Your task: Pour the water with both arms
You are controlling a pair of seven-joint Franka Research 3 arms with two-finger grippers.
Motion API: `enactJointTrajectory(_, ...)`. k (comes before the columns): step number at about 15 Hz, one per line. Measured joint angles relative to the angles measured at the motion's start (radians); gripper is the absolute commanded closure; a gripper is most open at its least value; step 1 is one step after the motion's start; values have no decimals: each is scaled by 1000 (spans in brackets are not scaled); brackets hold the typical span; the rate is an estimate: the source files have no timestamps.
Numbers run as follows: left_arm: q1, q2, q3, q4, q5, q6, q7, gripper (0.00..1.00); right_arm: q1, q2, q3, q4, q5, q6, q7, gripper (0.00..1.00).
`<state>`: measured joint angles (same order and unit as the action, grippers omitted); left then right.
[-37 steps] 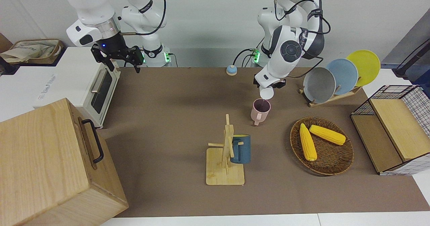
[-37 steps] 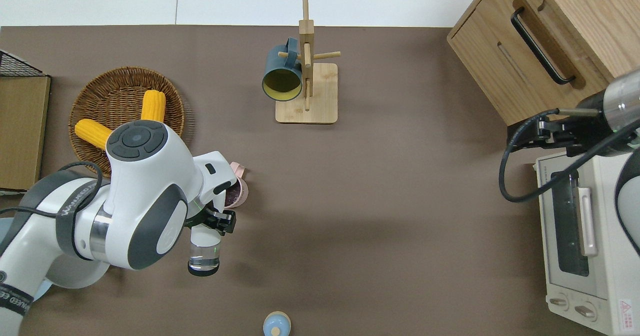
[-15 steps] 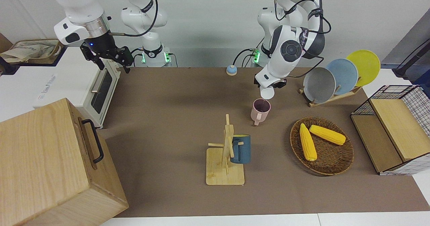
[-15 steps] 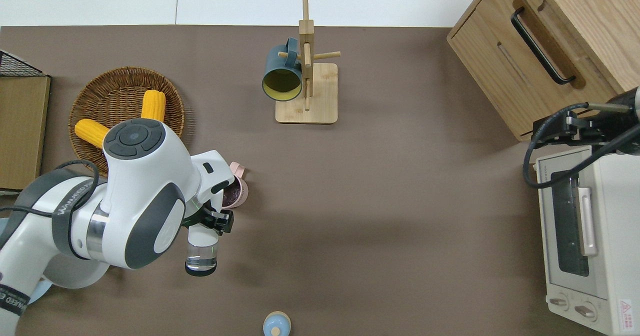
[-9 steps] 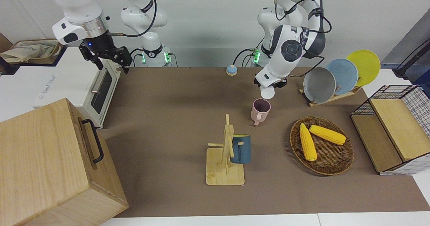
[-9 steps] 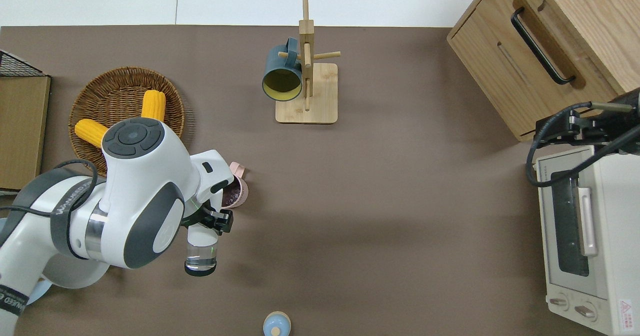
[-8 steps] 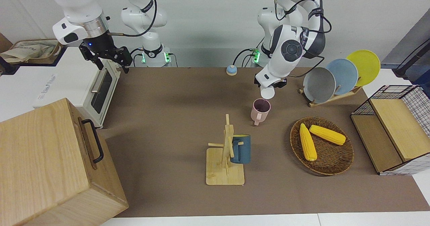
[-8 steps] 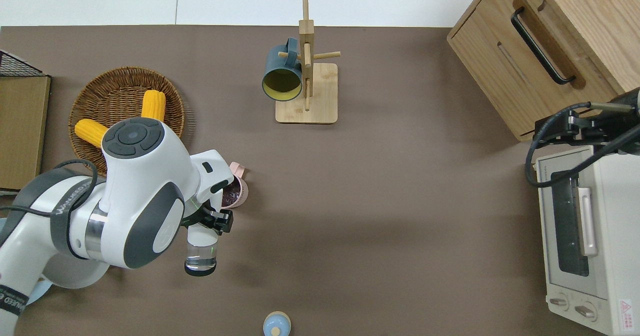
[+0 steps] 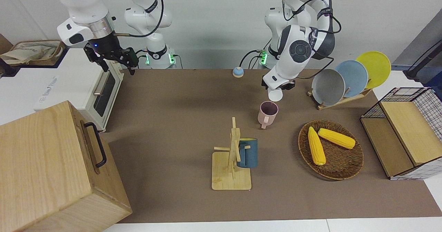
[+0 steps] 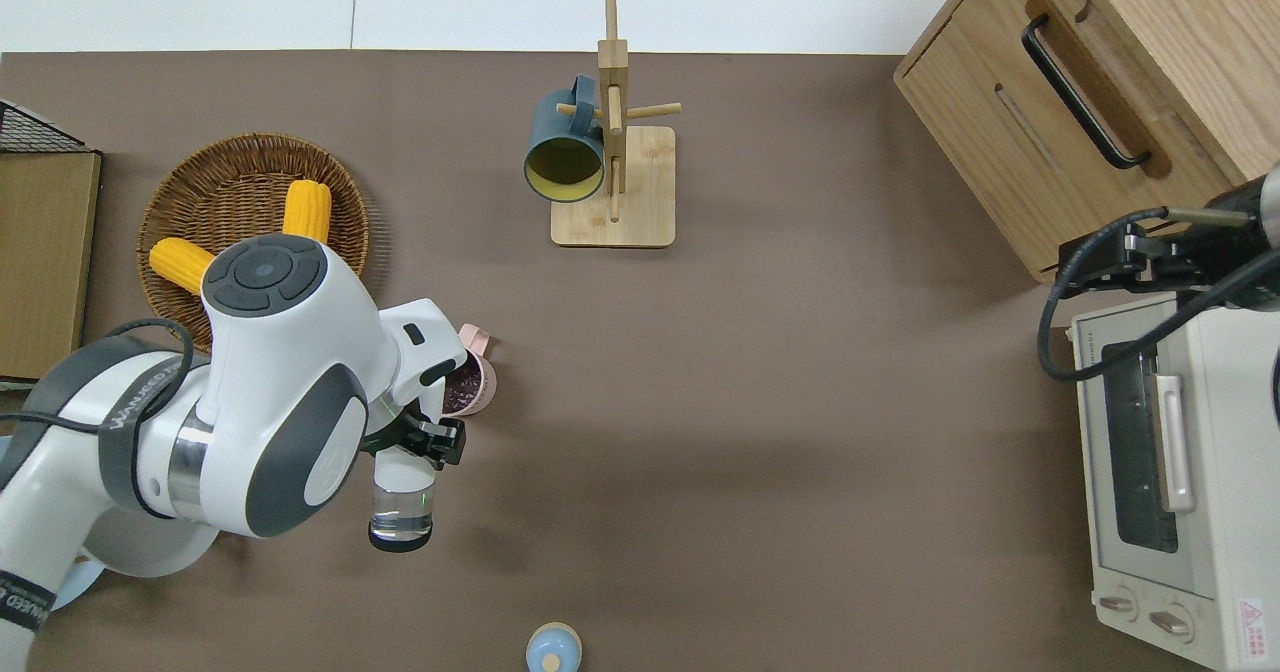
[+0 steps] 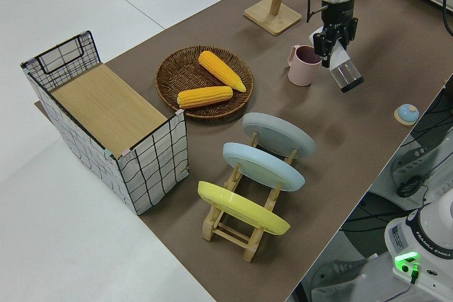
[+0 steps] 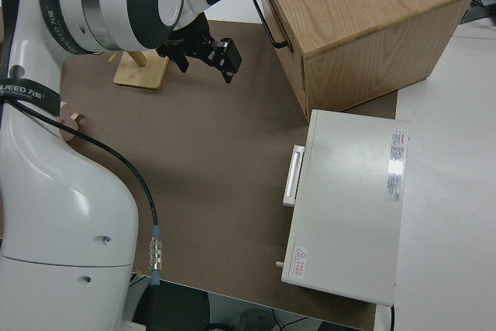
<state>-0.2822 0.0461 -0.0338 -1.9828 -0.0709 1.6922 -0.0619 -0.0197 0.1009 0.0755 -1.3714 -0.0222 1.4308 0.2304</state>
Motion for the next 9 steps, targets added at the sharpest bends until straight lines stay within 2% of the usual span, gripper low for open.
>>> enactJointTrajectory(5, 2, -40, 5, -15, 0, 39, -1, 1000, 0, 0, 0, 0, 0, 0, 0, 17)
enactJointTrajectory(9, 3, -124, 8, -139, 0, 233, -1, 1000, 0, 0, 0, 0, 0, 0, 0, 15)
